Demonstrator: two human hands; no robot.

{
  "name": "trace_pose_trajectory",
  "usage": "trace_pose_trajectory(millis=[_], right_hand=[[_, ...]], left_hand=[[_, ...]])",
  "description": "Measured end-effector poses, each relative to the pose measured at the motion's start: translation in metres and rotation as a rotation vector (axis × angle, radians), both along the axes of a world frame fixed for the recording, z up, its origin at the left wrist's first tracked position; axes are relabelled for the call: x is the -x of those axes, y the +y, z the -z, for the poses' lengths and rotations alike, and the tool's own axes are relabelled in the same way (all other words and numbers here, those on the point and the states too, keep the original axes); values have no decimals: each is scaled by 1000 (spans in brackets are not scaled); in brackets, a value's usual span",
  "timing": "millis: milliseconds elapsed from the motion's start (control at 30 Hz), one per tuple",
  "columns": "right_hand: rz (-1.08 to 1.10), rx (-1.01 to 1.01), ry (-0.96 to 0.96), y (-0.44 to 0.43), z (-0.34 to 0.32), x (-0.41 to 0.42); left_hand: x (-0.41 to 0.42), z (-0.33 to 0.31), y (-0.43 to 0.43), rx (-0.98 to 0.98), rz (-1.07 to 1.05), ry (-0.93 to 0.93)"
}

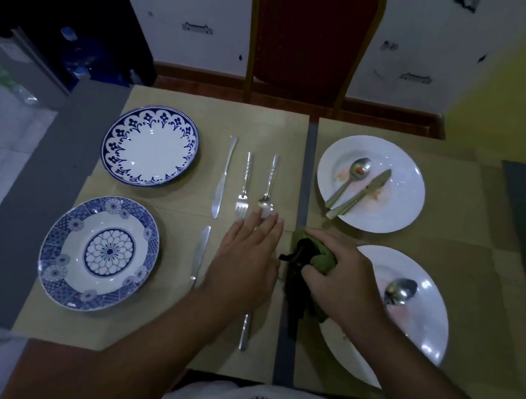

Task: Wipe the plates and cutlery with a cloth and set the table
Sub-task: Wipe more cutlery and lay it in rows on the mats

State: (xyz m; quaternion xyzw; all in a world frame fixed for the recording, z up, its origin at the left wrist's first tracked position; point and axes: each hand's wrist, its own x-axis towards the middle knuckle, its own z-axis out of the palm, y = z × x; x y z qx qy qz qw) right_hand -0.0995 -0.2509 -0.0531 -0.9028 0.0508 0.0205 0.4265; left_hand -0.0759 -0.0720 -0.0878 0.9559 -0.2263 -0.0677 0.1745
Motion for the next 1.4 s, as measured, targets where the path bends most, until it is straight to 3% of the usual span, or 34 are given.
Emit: trace_pose_trajectory(millis=[233,333,433,533,967,1167,1333,1400], right_hand=[[-41,-9,36,-95,-4,50],[-41,-15,54,-133,-1,65],[-42,-31,69,-160,-1,75],[-46,-50,79,-177,0,84],[-133,-84,104,-194,10,97],[-164,-30,78,-196,11,101],[-476,158,-75,-175,10,106],[-582,252,-138,-164,12,103]], left_hand=[[72,-7,-88,50,-108,143],[101,3,-126,96,-235,107],[120,1,-156,61,-420,303],[132,2,-174,83,-563,526],[133,19,-203,255,-735,719],[136,0,-192,411,-754,768],[137,-18,-175,848,-804,999],[138,-22,-166,918,-782,1005]])
